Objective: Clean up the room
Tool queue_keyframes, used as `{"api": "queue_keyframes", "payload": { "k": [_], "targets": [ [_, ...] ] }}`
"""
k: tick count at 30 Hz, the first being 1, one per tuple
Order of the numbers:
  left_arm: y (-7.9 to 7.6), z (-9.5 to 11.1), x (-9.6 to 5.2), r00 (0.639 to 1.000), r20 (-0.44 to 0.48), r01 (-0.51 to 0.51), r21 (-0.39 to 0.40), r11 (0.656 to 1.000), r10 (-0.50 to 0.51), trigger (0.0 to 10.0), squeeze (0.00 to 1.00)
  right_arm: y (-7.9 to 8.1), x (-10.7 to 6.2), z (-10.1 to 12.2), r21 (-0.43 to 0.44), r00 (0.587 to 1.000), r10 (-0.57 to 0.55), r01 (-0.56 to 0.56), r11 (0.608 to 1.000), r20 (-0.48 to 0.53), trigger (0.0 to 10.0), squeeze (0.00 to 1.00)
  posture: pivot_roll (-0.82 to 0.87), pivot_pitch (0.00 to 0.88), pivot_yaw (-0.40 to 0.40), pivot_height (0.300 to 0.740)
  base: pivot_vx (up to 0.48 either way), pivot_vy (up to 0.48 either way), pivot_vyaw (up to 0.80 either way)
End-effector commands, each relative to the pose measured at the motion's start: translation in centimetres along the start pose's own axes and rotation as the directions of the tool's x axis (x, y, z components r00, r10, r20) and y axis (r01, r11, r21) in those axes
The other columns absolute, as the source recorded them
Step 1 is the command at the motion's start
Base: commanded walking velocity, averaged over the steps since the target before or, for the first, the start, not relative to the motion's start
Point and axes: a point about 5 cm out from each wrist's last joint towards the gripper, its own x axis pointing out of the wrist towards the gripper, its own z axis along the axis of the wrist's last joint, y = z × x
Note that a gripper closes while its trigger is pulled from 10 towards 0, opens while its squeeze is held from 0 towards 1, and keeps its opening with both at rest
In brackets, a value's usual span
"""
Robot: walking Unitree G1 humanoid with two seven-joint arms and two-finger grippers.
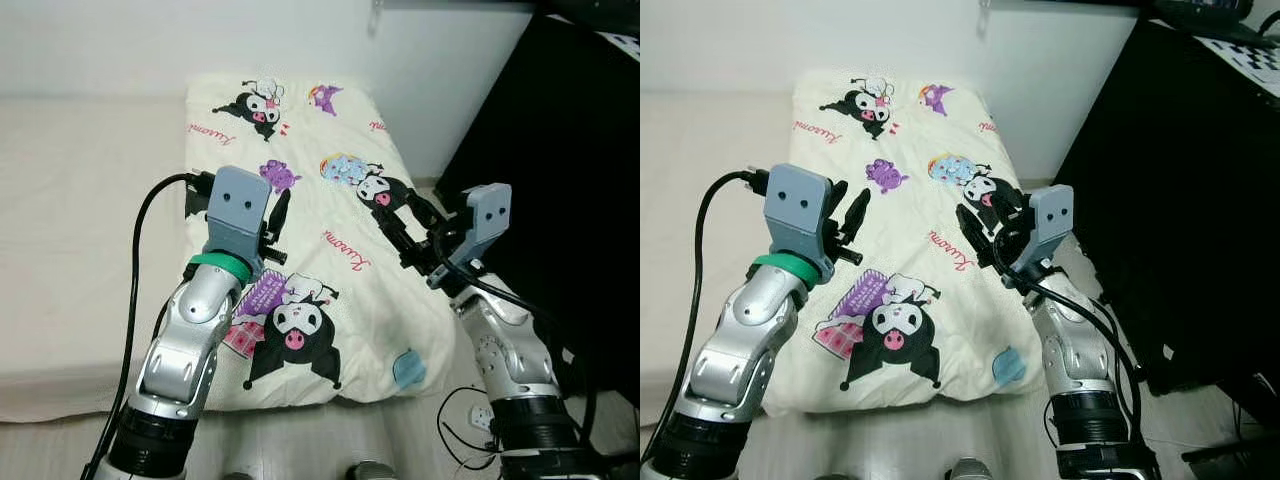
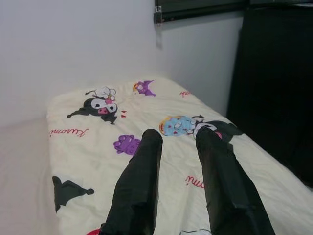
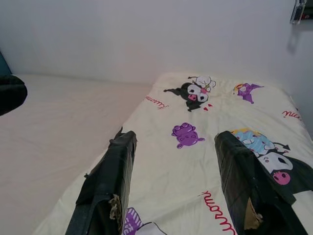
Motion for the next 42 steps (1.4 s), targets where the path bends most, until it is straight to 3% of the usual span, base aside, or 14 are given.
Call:
{"api": "queue_keyframes", "payload": {
  "k": [1,7,8,22,38,42],
  "targets": [
    [-0.06,-0.01,-0.24,1.000,0.007,0.003,0.011,1.000,-0.003,10.0,0.00,0.13,0.01,-0.33,-0.022,1.000,0.009,-0.009,1.000,-0.012,10.0,0.00,0.01,0.021,-0.051,0.740,0.000,0.394,0.00],
    [-0.01,-0.02,-0.22,1.000,0.007,0.001,0.011,1.000,-0.002,10.0,0.00,0.45,0.15,-0.39,-0.066,1.000,0.012,-0.012,0.998,-0.012,10.0,0.00,0.01,0.021,-0.048,0.740,0.000,0.412,0.49],
    [0.02,-0.01,-0.20,1.000,0.007,0.001,0.011,1.000,-0.001,10.0,0.00,0.52,0.20,-0.46,-0.105,1.000,0.012,-0.014,0.994,-0.022,10.0,0.00,0.01,0.022,-0.047,0.740,0.000,0.416,0.78],
    [0.03,0.21,-0.16,1.000,0.016,0.001,0.011,1.000,-0.001,10.0,0.00,0.16,0.13,-0.31,-0.043,1.000,-0.002,0.002,0.999,0.004,10.0,0.00,0.01,0.028,-0.041,0.740,0.000,0.395,0.17],
    [-0.18,0.68,-0.03,0.999,0.048,0.013,0.033,0.999,-0.014,10.0,0.00,0.49,0.20,-0.39,-0.023,1.000,0.019,-0.018,1.000,0.011,10.0,0.00,0.01,0.032,-0.034,0.740,0.000,-0.032,0.00],
    [-0.17,0.69,-0.03,0.999,0.050,0.014,0.033,0.999,-0.016,10.0,0.00,0.53,0.22,-0.40,-0.025,1.000,0.017,-0.017,1.000,0.012,10.0,0.00,0.01,0.032,-0.033,0.740,0.000,-0.262,0.76]
  ]
}}
